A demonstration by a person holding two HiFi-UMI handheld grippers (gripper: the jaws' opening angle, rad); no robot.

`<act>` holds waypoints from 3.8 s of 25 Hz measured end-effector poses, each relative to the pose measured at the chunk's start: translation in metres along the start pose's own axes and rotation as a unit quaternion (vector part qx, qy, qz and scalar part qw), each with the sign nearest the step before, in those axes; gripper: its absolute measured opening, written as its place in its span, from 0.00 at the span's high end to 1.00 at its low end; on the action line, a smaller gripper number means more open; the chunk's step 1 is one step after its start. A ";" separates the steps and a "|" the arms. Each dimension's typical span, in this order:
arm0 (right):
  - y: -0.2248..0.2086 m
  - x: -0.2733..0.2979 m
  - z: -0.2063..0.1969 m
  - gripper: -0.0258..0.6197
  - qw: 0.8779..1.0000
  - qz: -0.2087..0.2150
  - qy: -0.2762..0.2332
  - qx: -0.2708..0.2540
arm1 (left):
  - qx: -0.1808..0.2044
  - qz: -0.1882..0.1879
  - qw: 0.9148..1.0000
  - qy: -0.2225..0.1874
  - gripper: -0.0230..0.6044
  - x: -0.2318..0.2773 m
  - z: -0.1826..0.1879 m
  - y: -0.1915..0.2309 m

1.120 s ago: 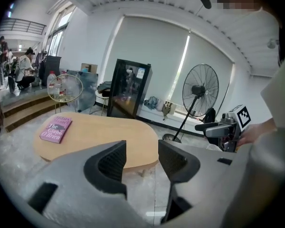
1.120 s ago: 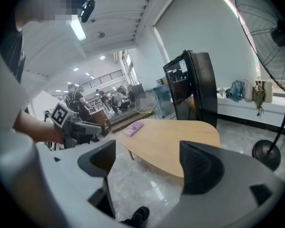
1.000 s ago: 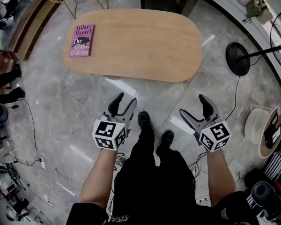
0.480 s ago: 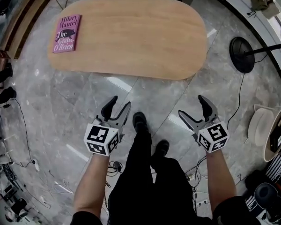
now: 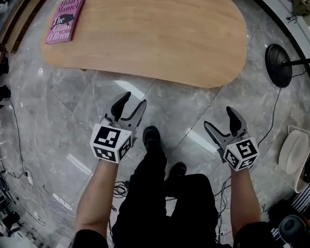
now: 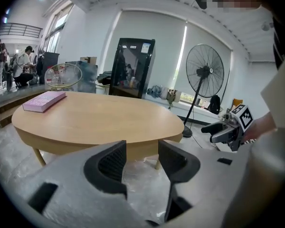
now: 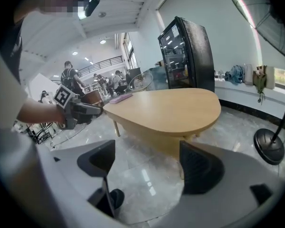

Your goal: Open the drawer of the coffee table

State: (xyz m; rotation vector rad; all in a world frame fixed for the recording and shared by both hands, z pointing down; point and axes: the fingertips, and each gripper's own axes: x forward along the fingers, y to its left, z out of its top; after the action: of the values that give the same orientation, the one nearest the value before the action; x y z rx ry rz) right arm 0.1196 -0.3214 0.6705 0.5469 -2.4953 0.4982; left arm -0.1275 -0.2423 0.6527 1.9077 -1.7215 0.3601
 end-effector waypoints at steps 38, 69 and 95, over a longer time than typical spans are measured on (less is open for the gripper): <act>-0.082 0.087 -0.035 0.42 0.986 -0.030 -0.152 -0.065 | 0.083 0.057 0.993 -0.059 0.50 0.090 -0.070 0.133; -0.076 0.083 -0.047 0.66 0.985 -0.033 -0.152 -0.076 | 0.112 0.065 0.991 -0.030 0.54 0.084 -0.084 0.117; -0.030 0.041 -0.093 0.74 0.987 0.003 -0.099 -0.130 | 0.075 0.038 0.996 -0.019 0.53 0.022 -0.130 0.086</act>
State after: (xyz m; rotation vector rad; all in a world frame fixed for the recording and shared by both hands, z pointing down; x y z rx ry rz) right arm 0.1412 -0.3163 0.7744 0.5059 -2.6945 0.1196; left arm -0.1882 -0.1915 0.7890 1.9697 -1.8415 0.4979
